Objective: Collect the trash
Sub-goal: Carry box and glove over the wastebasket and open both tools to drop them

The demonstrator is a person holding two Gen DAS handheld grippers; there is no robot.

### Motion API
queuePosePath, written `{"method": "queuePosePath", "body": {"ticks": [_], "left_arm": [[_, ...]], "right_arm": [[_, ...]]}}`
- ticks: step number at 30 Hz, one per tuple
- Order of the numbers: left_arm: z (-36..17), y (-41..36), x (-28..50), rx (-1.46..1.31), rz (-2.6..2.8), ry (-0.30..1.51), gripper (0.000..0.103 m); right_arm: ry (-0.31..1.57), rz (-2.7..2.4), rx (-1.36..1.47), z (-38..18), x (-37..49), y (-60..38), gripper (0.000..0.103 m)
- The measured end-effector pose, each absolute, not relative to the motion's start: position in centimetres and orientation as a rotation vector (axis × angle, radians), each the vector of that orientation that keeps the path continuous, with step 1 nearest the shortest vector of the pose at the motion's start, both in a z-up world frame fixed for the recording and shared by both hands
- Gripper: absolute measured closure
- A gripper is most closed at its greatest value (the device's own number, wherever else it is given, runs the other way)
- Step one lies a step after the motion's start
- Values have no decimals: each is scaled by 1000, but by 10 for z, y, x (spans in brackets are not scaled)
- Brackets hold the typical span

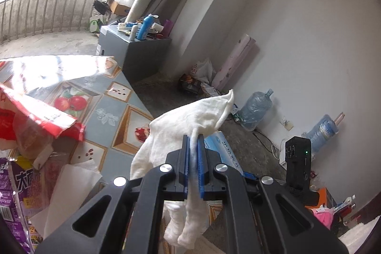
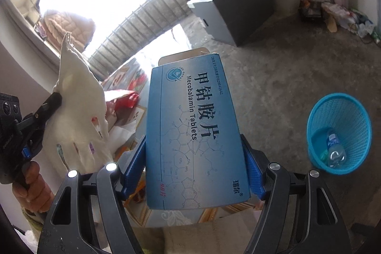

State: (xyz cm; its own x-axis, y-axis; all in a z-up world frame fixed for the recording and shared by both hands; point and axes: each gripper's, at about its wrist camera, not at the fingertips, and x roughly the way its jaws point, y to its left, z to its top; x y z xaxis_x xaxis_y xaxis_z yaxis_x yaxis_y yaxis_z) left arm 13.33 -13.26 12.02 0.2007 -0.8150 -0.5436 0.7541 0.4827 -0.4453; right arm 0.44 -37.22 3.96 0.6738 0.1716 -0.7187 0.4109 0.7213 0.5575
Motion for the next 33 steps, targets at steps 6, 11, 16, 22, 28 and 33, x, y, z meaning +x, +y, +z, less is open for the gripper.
{"method": "queuePosePath", "body": {"ticks": [6, 11, 16, 22, 28, 33], "left_arm": [[110, -229, 116, 52, -1205, 900, 97], [75, -335, 100, 191, -1285, 1045, 97], [23, -434, 83, 315, -1302, 1155, 97], [-23, -515, 74, 400, -1270, 1226, 97], [-54, -547, 77, 449, -1235, 1246, 97], [-87, -566, 74, 499, -1214, 1278, 97]], "right_arm": [[764, -365, 899, 26, -53, -436, 35], [769, -553, 1032, -14, -101, -484, 34], [802, -631, 1169, -67, -121, -520, 34], [895, -602, 1255, -128, -97, -553, 32], [997, -587, 1323, -203, -65, -572, 22], [924, -641, 1383, -205, -92, -572, 22]]}}
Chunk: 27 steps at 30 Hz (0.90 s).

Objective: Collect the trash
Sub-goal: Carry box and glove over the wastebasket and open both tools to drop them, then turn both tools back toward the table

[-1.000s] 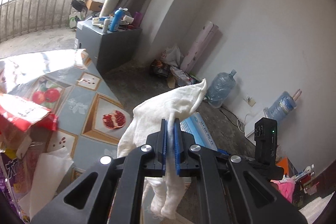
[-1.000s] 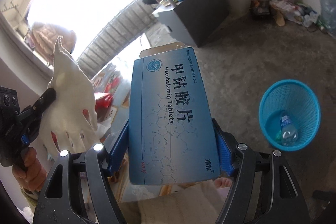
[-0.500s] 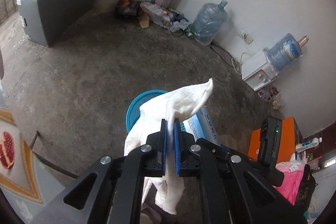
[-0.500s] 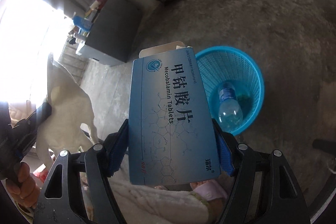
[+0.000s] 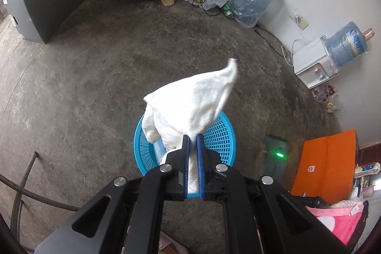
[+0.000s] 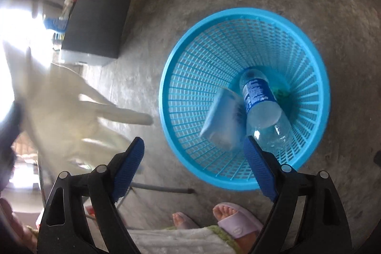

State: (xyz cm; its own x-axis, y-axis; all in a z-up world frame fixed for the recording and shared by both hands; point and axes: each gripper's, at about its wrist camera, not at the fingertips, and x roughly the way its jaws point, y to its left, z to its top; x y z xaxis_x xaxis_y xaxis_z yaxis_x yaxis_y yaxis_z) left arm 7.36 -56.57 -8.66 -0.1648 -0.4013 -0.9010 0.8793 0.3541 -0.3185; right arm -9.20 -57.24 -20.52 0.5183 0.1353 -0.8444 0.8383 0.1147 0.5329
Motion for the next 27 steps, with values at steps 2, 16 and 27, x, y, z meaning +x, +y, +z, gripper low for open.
{"method": "queuePosePath", "body": {"ticks": [2, 16, 27], "left_arm": [[-100, -574, 69, 525, -1212, 1305, 96], [-49, -544, 61, 514, -1178, 1181, 38], [75, -405, 75, 277, -1153, 919, 26]], "right_arm": [[903, -684, 1377, -198, -107, -573, 22], [801, -810, 1200, -127, -150, -559, 22], [782, -768, 800, -28, -92, -506, 8]]}}
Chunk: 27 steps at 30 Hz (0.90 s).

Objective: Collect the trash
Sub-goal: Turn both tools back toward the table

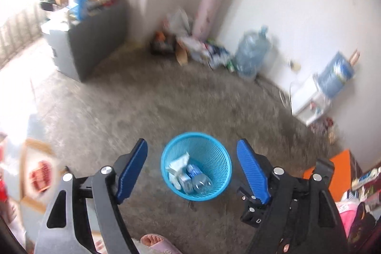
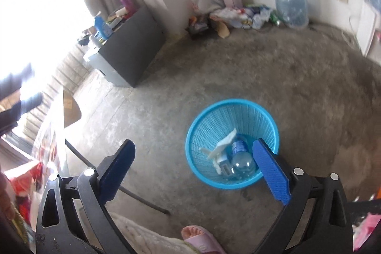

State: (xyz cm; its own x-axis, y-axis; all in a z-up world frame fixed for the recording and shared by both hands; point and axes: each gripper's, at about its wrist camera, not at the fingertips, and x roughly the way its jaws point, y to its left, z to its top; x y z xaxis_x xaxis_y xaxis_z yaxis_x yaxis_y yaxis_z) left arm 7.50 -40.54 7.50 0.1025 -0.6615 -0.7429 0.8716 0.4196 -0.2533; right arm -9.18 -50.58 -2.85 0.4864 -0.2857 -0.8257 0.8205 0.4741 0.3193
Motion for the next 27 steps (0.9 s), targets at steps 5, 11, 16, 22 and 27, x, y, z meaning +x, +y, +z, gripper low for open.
{"method": "queuePosePath", "body": {"ticks": [5, 11, 16, 22, 27], "left_arm": [[99, -318, 94, 253, -1028, 881, 21], [118, -187, 118, 188, -801, 814, 20], [121, -85, 135, 70, -630, 796, 20], [102, -23, 129, 8, -577, 753, 20], [80, -15, 122, 25, -632, 763, 20]], "right_arm": [[769, -742, 638, 1, -76, -472, 8], [759, -704, 369, 25, -55, -428, 8], [631, -501, 417, 46, -45, -403, 8], [627, -286, 504, 55, -20, -384, 9], [710, -113, 615, 44, 0, -356, 24]]}}
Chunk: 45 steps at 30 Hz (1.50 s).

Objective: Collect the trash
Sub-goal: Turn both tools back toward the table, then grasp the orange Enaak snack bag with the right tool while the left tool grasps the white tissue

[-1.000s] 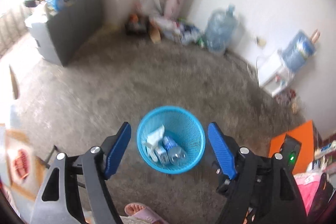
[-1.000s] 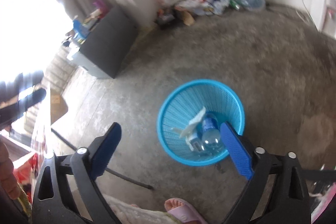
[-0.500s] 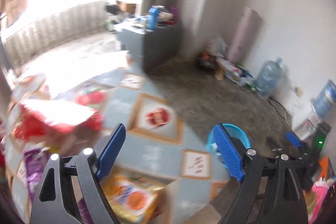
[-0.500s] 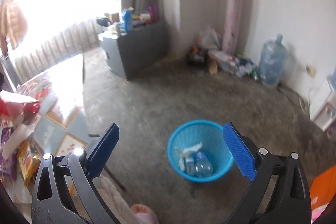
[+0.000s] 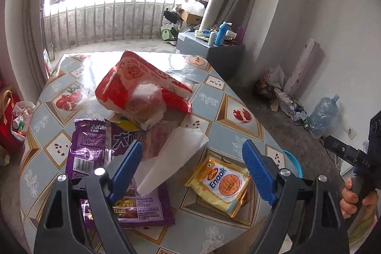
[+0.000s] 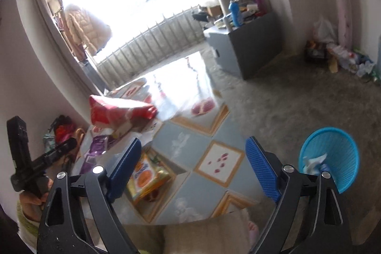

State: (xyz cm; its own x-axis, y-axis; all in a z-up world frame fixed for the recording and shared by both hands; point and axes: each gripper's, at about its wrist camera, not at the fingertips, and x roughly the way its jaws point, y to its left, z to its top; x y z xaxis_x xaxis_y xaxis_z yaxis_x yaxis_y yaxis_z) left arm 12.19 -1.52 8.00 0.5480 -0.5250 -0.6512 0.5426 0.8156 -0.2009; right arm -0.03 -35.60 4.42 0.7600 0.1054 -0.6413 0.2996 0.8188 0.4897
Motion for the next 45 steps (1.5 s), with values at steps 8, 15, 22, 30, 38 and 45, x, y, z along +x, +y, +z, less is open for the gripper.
{"method": "queuePosePath", "body": {"ticks": [8, 15, 22, 30, 38, 45], "left_arm": [[38, -17, 146, -28, -684, 859, 33], [1, -43, 175, 100, -624, 918, 61], [-19, -60, 171, 65, -720, 1036, 84], [-35, -77, 129, -89, -862, 1178, 86], [-35, -88, 113, -57, -882, 1148, 86], [-29, -93, 105, 2, -852, 1117, 87]], "right_arm": [[914, 57, 769, 12, 22, -303, 51], [1073, 88, 877, -21, 46, -282, 66], [1103, 109, 980, -40, 54, -286, 82], [1027, 49, 1036, -34, 35, -322, 83], [1043, 49, 1034, -37, 21, -324, 80], [1057, 26, 962, -38, 26, -308, 92]]}}
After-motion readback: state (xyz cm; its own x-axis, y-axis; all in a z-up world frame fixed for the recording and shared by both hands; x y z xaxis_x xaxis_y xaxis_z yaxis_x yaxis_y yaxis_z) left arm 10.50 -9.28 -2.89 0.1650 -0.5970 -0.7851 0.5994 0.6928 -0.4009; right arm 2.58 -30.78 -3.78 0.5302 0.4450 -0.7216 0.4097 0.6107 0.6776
